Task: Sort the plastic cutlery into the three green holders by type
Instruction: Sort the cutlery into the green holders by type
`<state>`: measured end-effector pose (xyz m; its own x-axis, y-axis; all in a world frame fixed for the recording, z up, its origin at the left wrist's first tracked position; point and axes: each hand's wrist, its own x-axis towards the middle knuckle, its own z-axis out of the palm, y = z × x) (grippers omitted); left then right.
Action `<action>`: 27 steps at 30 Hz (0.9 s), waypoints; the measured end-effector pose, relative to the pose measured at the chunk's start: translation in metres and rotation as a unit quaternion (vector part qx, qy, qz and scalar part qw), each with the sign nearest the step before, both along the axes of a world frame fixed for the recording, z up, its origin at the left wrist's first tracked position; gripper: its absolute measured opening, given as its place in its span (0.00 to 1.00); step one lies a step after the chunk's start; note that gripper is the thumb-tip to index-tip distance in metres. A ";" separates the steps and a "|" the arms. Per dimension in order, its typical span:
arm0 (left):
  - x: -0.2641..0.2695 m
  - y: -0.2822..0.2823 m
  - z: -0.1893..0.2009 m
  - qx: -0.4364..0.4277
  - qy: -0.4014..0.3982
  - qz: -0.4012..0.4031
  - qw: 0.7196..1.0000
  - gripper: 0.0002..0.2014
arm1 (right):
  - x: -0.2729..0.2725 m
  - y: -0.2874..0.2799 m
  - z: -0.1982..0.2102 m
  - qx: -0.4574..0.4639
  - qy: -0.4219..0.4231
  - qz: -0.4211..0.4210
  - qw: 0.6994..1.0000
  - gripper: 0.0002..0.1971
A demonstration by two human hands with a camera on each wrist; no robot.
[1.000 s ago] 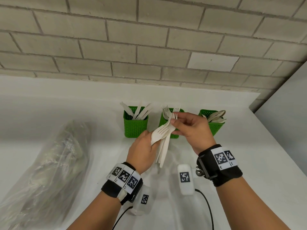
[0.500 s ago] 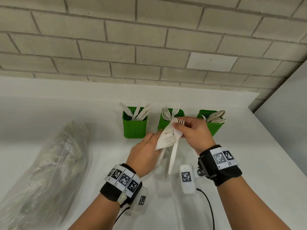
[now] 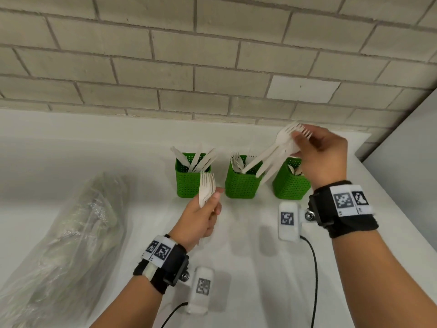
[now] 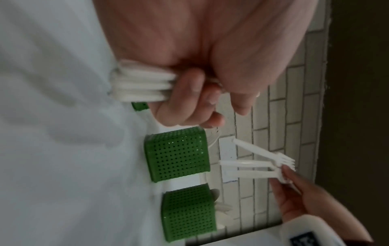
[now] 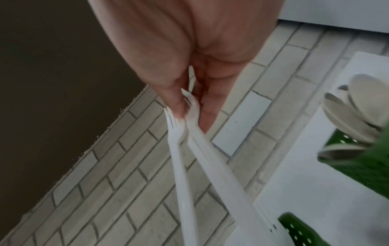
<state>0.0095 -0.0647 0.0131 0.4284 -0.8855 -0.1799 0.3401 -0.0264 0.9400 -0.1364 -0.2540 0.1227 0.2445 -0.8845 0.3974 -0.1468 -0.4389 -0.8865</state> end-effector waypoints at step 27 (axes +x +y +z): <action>0.005 -0.002 0.005 -0.018 0.141 -0.059 0.988 0.08 | 0.035 -0.016 -0.001 -0.033 -0.007 -0.001 0.999 0.10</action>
